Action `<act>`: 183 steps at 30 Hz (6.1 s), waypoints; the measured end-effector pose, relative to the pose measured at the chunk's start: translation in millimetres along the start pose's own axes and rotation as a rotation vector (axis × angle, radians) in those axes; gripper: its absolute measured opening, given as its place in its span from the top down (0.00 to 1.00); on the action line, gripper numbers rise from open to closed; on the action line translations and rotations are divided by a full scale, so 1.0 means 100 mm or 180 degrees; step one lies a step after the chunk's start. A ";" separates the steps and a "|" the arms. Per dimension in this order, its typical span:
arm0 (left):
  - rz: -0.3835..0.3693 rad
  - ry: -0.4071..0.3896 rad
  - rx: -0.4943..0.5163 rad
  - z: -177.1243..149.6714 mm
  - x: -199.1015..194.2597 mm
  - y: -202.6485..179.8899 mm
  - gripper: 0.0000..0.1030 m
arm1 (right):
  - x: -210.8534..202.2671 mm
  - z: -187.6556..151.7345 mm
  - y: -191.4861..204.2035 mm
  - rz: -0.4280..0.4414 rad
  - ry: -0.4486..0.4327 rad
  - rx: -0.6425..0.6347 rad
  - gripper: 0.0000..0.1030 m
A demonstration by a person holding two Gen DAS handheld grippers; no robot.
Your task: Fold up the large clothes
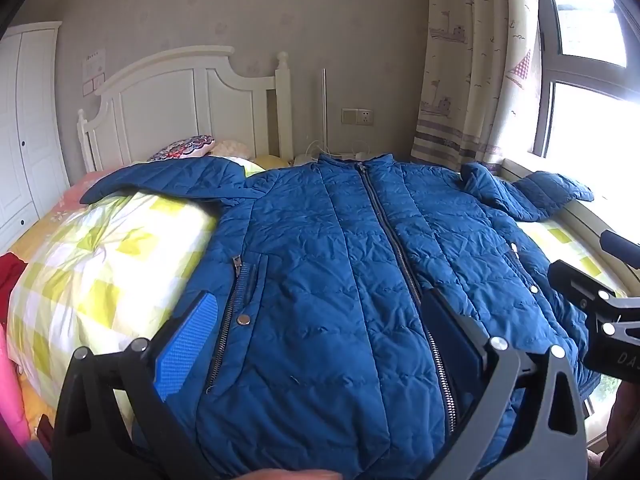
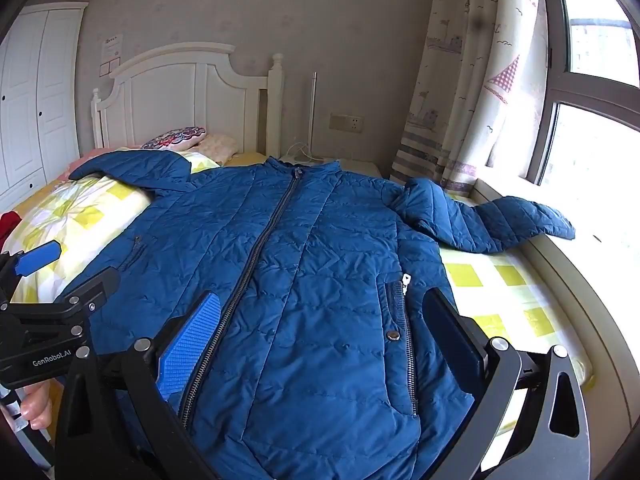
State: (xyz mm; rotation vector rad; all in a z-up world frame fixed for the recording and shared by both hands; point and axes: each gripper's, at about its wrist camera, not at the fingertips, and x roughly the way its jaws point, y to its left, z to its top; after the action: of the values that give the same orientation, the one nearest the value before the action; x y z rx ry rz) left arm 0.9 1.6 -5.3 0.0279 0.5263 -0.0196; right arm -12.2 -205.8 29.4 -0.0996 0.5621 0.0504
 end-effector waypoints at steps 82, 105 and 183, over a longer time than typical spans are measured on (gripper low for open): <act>0.0105 0.0681 -0.0016 -0.15 0.65 0.12 0.02 | 0.70 -0.18 -0.35 0.0116 0.0585 0.0384 0.06; 0.0334 0.1448 0.0149 0.86 2.89 0.34 0.02 | 2.31 0.27 -2.70 -0.0744 0.1183 0.1721 0.05; -0.1226 0.0642 0.1120 1.77 3.02 -1.66 0.87 | 2.61 0.16 -1.93 0.0153 0.1058 0.0737 0.35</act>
State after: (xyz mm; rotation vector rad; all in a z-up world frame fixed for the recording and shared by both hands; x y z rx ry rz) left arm 346.0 -173.8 -7.7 0.2742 0.7188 -0.4901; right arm 230.8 -390.5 -80.8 0.1339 0.8983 0.0151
